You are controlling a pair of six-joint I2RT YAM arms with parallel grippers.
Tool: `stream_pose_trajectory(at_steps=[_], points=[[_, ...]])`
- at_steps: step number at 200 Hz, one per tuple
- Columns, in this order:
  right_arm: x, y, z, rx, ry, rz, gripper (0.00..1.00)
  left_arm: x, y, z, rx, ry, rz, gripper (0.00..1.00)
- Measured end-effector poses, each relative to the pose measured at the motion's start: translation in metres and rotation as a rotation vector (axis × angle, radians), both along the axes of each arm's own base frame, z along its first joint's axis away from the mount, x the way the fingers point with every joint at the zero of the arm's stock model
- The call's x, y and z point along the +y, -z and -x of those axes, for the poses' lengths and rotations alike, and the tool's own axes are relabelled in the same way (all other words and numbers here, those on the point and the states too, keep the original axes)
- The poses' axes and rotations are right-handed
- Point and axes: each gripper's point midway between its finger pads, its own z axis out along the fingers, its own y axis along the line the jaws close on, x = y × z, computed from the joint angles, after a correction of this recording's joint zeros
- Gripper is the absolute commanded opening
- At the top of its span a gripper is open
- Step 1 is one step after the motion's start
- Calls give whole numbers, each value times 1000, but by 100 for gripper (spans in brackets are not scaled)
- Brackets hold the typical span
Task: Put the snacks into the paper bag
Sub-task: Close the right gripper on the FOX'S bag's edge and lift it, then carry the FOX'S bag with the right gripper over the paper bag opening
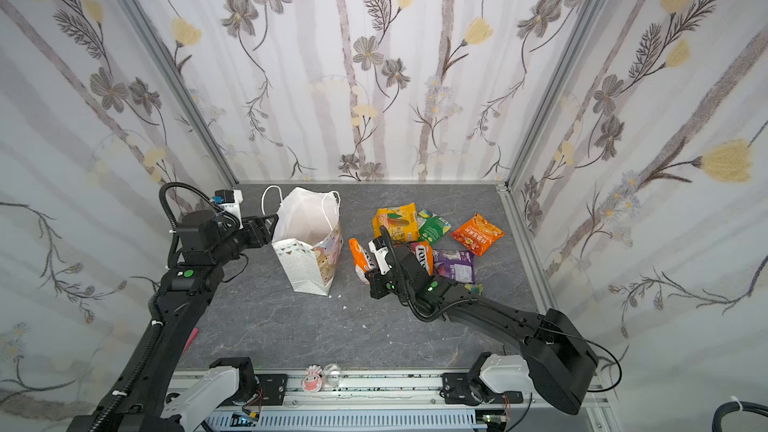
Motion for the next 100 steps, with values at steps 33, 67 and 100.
stream_pose_trajectory(at_steps=[33,67,100], points=[[-1,-29,7,-42,-25,-70,0,0,1,0,1,-1,0,69],[-1,-55,14,-84,-52,-137,0,0,1,0,1,-2,0,69],[-1,-76,21,-122,-85,-187,0,0,1,0,1,-2,0,69]])
